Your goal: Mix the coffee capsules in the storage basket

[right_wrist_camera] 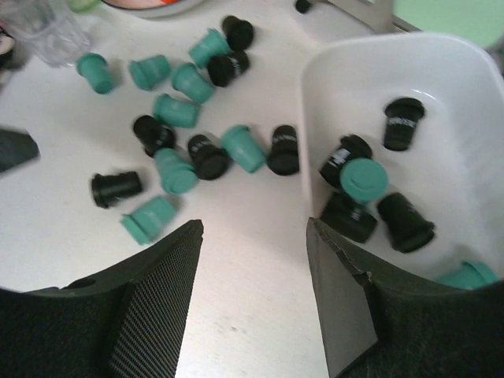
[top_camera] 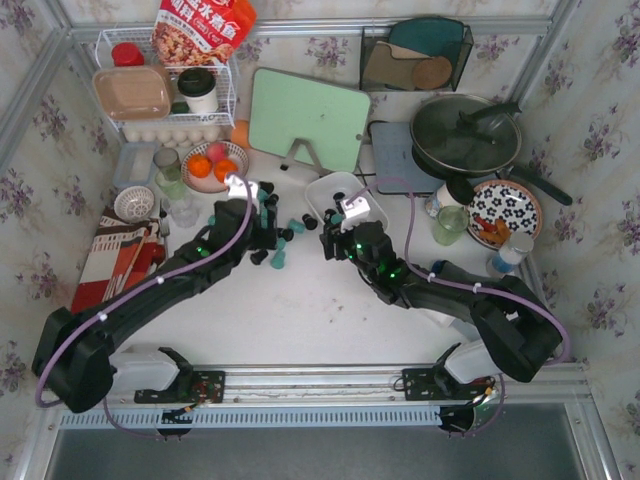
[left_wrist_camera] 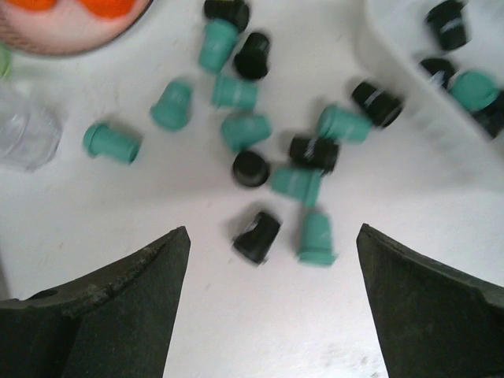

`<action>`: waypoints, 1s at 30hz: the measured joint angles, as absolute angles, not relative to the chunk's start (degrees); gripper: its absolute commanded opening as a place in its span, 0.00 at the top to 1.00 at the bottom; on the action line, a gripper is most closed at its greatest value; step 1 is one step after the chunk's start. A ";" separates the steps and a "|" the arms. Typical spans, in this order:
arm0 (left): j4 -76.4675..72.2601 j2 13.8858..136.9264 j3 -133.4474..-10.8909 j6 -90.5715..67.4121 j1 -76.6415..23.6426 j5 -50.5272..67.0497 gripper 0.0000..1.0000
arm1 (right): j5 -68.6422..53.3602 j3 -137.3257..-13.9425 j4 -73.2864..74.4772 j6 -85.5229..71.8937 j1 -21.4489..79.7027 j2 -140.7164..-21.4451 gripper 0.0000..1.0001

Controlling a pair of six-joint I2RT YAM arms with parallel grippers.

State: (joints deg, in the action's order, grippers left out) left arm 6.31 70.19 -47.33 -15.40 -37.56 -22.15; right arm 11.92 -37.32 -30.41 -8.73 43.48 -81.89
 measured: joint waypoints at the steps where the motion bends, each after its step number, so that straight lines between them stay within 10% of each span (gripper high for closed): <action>1: 7.29 68.58 -45.45 -15.62 -37.56 -22.87 0.10 | 12.19 -38.09 -30.15 -9.06 44.12 -82.26 0.37; 30: 19.31 44.73 -33.80 -27.75 -32.86 -42.89 0.01 | 19.09 -72.58 -3.33 -31.29 54.72 -116.09 0.42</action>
State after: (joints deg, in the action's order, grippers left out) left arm 19.31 44.73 -33.80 -27.75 -32.86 -42.89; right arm 19.09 -72.58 -3.33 -31.29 54.72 -116.09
